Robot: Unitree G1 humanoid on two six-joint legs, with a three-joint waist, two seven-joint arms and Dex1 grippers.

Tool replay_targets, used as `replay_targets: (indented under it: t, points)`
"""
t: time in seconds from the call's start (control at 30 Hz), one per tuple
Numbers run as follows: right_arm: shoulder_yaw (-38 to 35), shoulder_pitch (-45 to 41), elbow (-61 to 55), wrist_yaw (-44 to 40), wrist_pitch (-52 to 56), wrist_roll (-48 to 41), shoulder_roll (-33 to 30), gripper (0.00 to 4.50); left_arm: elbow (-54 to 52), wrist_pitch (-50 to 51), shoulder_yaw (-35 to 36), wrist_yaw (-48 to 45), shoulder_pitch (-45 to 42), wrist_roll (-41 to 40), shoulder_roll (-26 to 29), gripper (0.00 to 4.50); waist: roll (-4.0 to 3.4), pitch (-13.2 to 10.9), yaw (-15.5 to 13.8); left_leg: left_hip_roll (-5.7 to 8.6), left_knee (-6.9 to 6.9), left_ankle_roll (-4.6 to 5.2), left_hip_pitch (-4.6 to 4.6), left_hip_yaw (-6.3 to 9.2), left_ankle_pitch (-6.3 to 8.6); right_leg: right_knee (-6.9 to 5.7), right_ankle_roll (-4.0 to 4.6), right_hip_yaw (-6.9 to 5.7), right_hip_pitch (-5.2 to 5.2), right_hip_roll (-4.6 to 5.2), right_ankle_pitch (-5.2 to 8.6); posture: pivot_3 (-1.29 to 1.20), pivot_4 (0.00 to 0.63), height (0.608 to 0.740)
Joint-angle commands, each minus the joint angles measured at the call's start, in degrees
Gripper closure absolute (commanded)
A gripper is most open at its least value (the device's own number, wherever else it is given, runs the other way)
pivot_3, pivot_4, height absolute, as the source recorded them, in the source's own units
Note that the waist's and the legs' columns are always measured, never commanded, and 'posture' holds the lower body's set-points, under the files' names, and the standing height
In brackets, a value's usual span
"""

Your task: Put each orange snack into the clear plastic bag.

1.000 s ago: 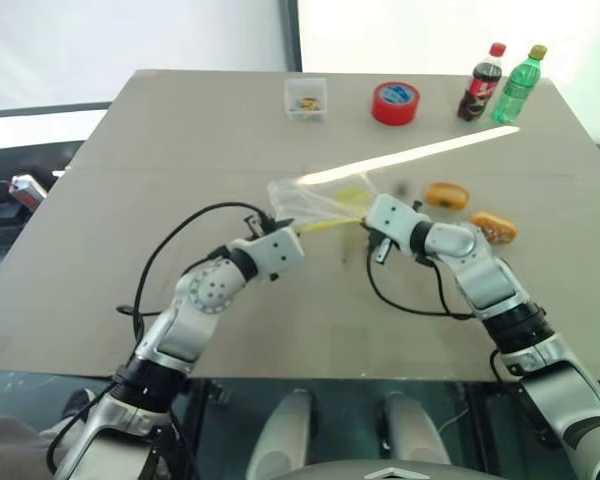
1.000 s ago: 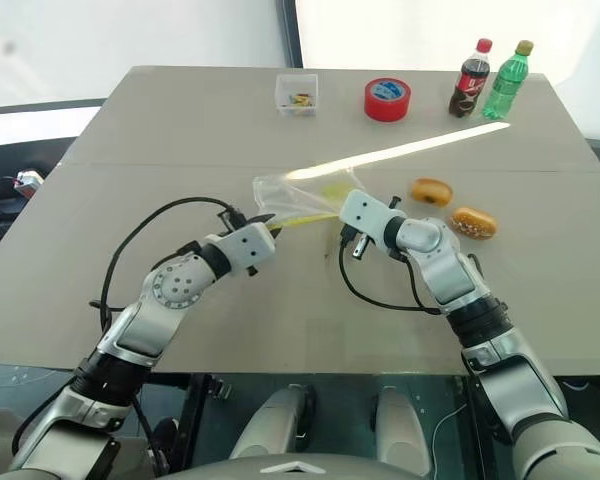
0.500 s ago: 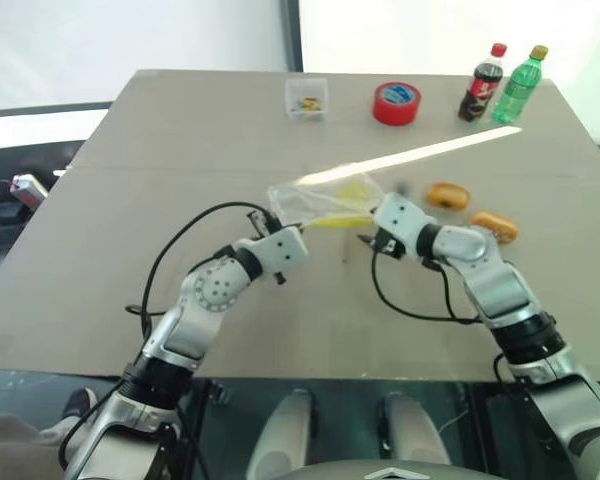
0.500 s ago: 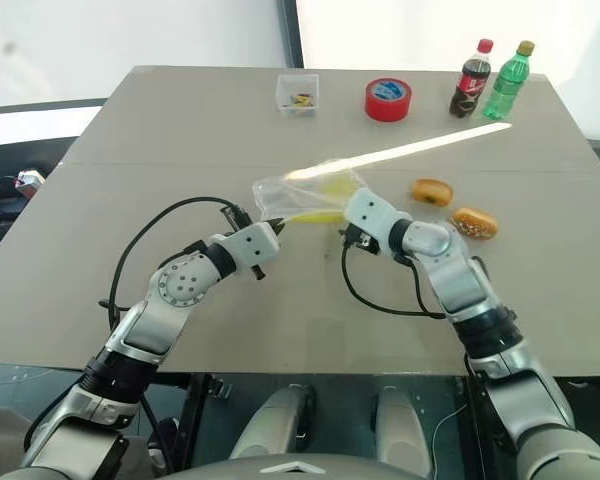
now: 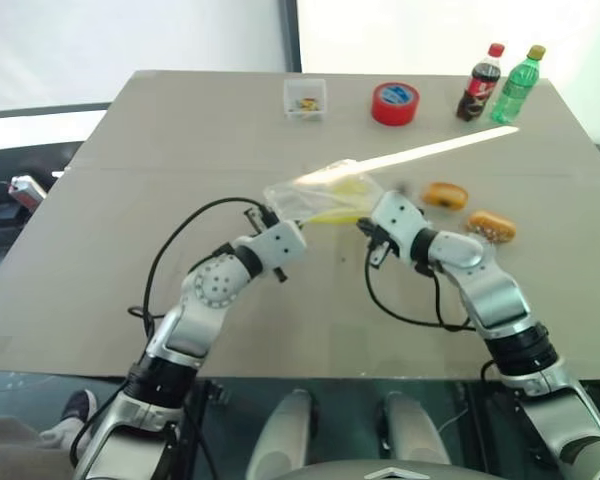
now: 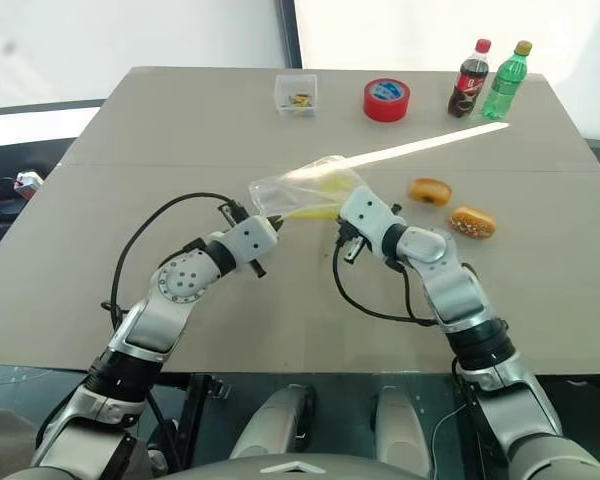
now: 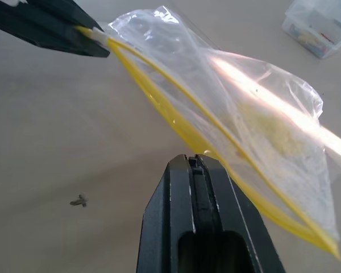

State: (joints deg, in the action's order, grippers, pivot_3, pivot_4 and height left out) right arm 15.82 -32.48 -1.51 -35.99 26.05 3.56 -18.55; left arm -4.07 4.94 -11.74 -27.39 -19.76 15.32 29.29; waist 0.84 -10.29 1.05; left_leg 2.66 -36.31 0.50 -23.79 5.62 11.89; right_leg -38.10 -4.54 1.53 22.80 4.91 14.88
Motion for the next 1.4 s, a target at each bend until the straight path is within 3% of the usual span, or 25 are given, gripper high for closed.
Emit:
replay_targets:
  t: [0.03, 0.33, 0.53, 0.67, 0.7, 0.9, 1.07, 1.17, 1.3, 1.4]
  points:
    - [-1.0, -4.1, 4.8, 2.6, -5.0, 0.5, 1.9, 4.46, -3.6, 0.2, 0.9, -0.8, -0.4, -0.9, -0.2, 4.50, 0.00, 0.0, 0.1, 0.00, 0.00, -0.02, 0.00, 0.01, -0.01, 0.00, 0.00, 0.00, 0.00, 0.00, 0.00, 0.00, 0.150, 0.740]
    - [1.2, -9.7, 16.8, 4.6, -11.9, 3.1, 5.8, 4.46, -5.4, -0.7, -0.5, -2.7, 0.4, 0.2, 0.4, 4.50, 0.00, 0.0, 0.3, 0.00, 0.01, -0.09, 0.00, 0.01, -0.05, 0.01, 0.00, 0.00, 0.01, -0.01, 0.00, 0.00, 0.150, 0.740]
    - [6.9, -16.2, 30.7, 10.4, -25.1, 12.3, 6.8, 4.46, -5.6, 0.0, -0.9, -2.5, 0.0, 0.5, -1.2, 4.50, -0.01, 0.0, 1.2, 0.00, 0.01, -0.12, 0.01, 0.01, -0.07, -0.02, 0.00, 0.02, 0.01, -0.01, 0.00, 0.00, 0.150, 0.740]
    - [11.3, -20.9, 37.2, 15.6, -34.3, 20.4, 5.0, 3.58, -5.1, 1.6, -0.4, -1.2, -0.1, 1.6, -2.2, 4.50, -0.02, 0.0, 1.3, 0.00, 0.01, -0.18, 0.01, 0.02, -0.10, -0.03, 0.00, 0.02, 0.03, -0.02, 0.00, 0.00, 0.150, 0.740]
    - [11.6, -21.4, 37.5, 16.1, -36.0, 21.1, 4.8, 2.94, -5.1, 2.3, 0.0, -0.8, -0.1, 1.6, -2.5, 4.50, -0.02, 0.0, 1.4, 0.00, 0.03, -0.19, 0.01, 0.01, -0.11, -0.03, 0.01, 0.02, 0.05, -0.02, 0.00, 0.00, 0.150, 0.740]
    - [13.4, -20.3, 36.9, 15.8, -42.7, 24.9, 3.0, 0.10, -5.0, 4.3, 0.1, -0.1, -0.3, 2.0, -3.3, 4.50, -0.01, 0.0, 1.4, 0.00, 0.03, -0.20, 0.00, -0.01, -0.12, -0.02, 0.01, 0.04, 0.05, -0.02, 0.00, 0.00, 0.150, 0.740]
    - [13.0, -16.2, 32.3, 15.0, -44.3, 26.7, -0.2, 0.03, -5.1, 6.9, 0.6, 1.2, -1.1, 2.3, -4.3, 4.50, -0.01, 0.0, 1.2, 0.01, 0.02, -0.18, 0.00, 0.01, -0.11, -0.02, 0.01, 0.04, 0.03, -0.02, 0.00, 0.00, 0.150, 0.740]
    - [10.7, -11.2, 23.9, 9.5, -42.1, 23.2, -3.0, 0.03, -5.1, 8.5, 1.2, 2.1, -1.4, 2.4, -4.5, 4.50, -0.01, 0.0, 1.2, 0.02, 0.02, -0.16, -0.01, 0.01, -0.09, -0.01, 0.00, 0.04, 0.02, -0.01, 0.00, 0.00, 0.150, 0.740]
    - [5.3, -2.7, 6.3, -2.5, -32.2, 11.0, -7.0, 0.03, -5.1, 10.2, 2.1, 3.3, -0.9, 2.4, -4.7, 4.50, -0.01, 0.0, 1.2, 0.01, 0.02, 0.00, -0.01, 0.04, 0.00, -0.01, 0.00, 0.03, 0.00, -0.02, 0.00, 0.00, 0.150, 0.740]
    - [0.5, 0.5, -0.5, -7.2, -25.1, 3.6, -8.8, 0.03, -5.1, 10.5, 2.1, 3.6, -1.0, 2.3, -4.6, 4.50, -0.01, 0.0, 1.3, -0.01, -0.01, 0.03, 0.00, 0.04, 0.02, -0.03, 0.00, 0.02, -0.02, -0.03, 0.00, 0.00, 0.150, 0.740]
